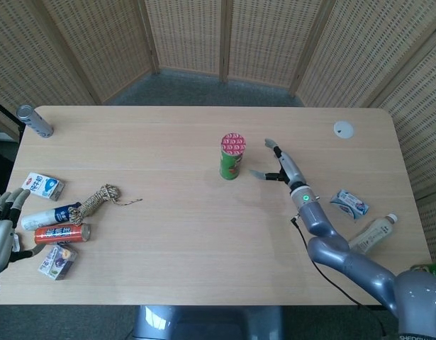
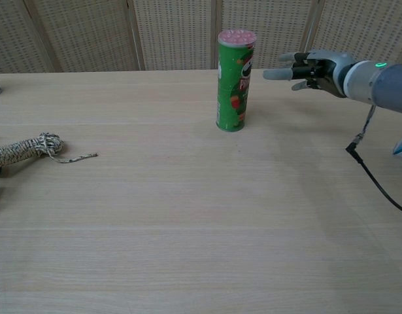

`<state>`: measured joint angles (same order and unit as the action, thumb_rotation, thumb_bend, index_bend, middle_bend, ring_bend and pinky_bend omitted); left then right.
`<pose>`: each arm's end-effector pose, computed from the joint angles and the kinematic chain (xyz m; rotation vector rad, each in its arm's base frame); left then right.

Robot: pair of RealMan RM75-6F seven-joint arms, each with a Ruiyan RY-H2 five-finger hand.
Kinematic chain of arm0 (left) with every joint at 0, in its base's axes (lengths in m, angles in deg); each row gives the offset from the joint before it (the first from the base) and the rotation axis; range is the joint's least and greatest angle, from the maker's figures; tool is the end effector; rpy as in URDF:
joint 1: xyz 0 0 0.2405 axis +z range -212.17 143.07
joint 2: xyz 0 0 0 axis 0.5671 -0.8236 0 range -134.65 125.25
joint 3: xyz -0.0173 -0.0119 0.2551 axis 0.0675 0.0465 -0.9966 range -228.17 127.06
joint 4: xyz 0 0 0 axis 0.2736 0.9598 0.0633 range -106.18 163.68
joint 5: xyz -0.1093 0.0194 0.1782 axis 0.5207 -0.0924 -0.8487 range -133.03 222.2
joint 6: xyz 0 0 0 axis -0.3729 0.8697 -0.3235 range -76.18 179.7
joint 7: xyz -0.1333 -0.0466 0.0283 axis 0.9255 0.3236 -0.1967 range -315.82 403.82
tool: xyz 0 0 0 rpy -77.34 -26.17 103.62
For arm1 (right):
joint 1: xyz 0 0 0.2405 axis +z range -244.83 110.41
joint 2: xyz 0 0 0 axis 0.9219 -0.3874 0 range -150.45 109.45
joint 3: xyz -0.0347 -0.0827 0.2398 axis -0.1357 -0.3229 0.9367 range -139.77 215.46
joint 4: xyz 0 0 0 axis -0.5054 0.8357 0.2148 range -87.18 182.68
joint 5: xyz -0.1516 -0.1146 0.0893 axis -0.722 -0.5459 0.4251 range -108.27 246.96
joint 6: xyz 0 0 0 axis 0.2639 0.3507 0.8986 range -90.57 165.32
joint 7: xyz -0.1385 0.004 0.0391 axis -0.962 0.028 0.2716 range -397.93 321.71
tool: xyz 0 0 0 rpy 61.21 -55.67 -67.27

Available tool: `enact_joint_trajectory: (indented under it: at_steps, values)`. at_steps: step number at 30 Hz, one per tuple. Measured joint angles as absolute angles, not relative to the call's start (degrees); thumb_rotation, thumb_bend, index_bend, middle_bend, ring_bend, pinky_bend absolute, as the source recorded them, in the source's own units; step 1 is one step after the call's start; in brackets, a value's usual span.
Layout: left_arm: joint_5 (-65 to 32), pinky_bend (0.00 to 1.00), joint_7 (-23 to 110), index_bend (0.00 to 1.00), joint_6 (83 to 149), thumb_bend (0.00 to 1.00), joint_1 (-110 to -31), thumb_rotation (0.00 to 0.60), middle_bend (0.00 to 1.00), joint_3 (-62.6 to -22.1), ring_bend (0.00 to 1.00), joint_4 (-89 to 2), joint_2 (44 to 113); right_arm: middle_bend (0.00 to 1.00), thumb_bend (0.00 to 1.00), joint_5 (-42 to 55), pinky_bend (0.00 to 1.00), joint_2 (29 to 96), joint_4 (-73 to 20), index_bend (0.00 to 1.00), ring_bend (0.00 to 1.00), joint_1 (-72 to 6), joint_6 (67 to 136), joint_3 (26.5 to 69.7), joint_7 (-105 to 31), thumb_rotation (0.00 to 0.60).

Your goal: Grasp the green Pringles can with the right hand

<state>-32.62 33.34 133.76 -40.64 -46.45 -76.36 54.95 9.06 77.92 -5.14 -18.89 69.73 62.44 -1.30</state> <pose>-0.2883 0.1869 0.1653 -1.3361 -0.9613 -0.7978 -0.1809 -0.4458 -0.0203 1.1941 -1.8674 1.2803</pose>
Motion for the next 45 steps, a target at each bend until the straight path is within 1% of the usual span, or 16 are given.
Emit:
enact_joint_trajectory:
  at_steps: [9, 16, 28, 30, 31, 33, 34, 35, 37, 38, 42, 45]
  values:
    - [-32.04, 0.00, 32.77, 0.00, 133.45, 0.00, -40.93, 0.600, 0.00, -46.36, 0.00, -75.73, 55.50, 0.00, 0.00, 11.80, 0.00, 80.58, -3.65, 0.00, 0.00, -16.05, 68.83, 65.18, -1.49, 0.454]
    - [-32.01, 0.00, 32.39, 0.00, 133.68, 0.00, -40.96, 0.600, 0.00, -46.33, 0.00, -75.44, 55.81, 0.00, 0.00, 15.78, 0.00, 81.61, -3.65, 0.00, 0.00, -13.44, 68.89, 67.45, -4.93, 0.453]
    - [-31.58, 0.00, 32.48, 0.00, 133.48, 0.00, -41.14, 0.600, 0.00, -46.18, 0.00, -75.05, 55.88, 0.00, 0.00, 21.92, 0.00, 83.38, -5.58, 0.00, 0.00, -11.05, 70.07, 69.43, -9.79, 0.452]
    - [-31.54, 0.00, 32.55, 0.00, 133.58, 0.00, -41.12, 0.600, 0.00, -46.13, 0.00, -75.04, 55.85, 0.00, 0.00, 22.19, 0.00, 84.06, -5.48, 0.00, 0.00, -10.97, 70.76, 69.49, -10.06, 0.467]
    - [-31.50, 0.00, 32.63, 0.00, 133.68, 0.00, -41.09, 0.600, 0.00, -46.07, 0.00, -75.04, 55.81, 0.00, 0.00, 22.38, 0.00, 84.52, -5.40, 0.00, 0.00, -10.98, 71.14, 69.65, -10.01, 0.484]
    - [-31.41, 0.00, 32.78, 0.00, 133.78, 0.00, -41.06, 0.600, 0.00, -45.98, 0.00, -75.01, 55.74, 0.00, 0.00, 22.53, 0.00, 85.05, -5.26, 0.00, 0.00, -11.04, 71.75, 70.00, -9.63, 0.540]
    - [-31.34, 0.00, 32.84, 0.00, 133.78, 0.00, -41.06, 0.600, 0.00, -45.94, 0.00, -74.96, 55.72, 0.00, 0.00, 22.52, 0.00, 85.42, -5.09, 0.00, 0.00, -11.08, 72.31, 70.16, -9.51, 0.582]
    - [-31.32, 0.00, 32.86, 0.00, 133.75, 0.00, -41.07, 0.600, 0.00, -45.94, 0.00, -74.94, 55.72, 0.00, 0.00, 22.44, 0.00, 85.72, -4.92, 0.00, 0.00, -11.10, 72.82, 70.26, -9.44, 0.596]
    - [-31.27, 0.00, 32.87, 0.00, 133.60, 0.00, -41.12, 0.600, 0.00, -45.96, 0.00, -74.90, 55.75, 0.00, 0.00, 22.22, 0.00, 86.62, -4.45, 0.00, 0.00, -11.16, 74.35, 70.63, -9.11, 0.600]
    - [-31.26, 0.00, 32.87, 0.00, 133.53, 0.00, -41.15, 0.600, 0.00, -45.98, 0.00, -74.88, 55.78, 0.00, 0.00, 22.14, 0.00, 87.11, -4.26, 0.01, 0.00, -11.20, 75.02, 70.89, -8.78, 0.600]
    - [-31.29, 0.00, 32.79, 0.00, 133.57, 0.00, -41.18, 0.600, 0.00, -46.01, 0.00, -74.83, 55.88, 0.01, 0.00, 21.70, 0.00, 88.58, -3.59, 0.10, 0.00, -11.41, 76.56, 71.91, -7.01, 0.600]
    - [-31.27, 0.00, 32.86, 0.00, 133.61, 0.00, -41.16, 0.600, 0.00, -46.00, 0.00, -74.86, 55.85, 0.10, 0.00, 21.34, 0.00, 89.71, -2.99, 0.19, 0.00, -11.58, 77.78, 72.60, -5.96, 0.600]
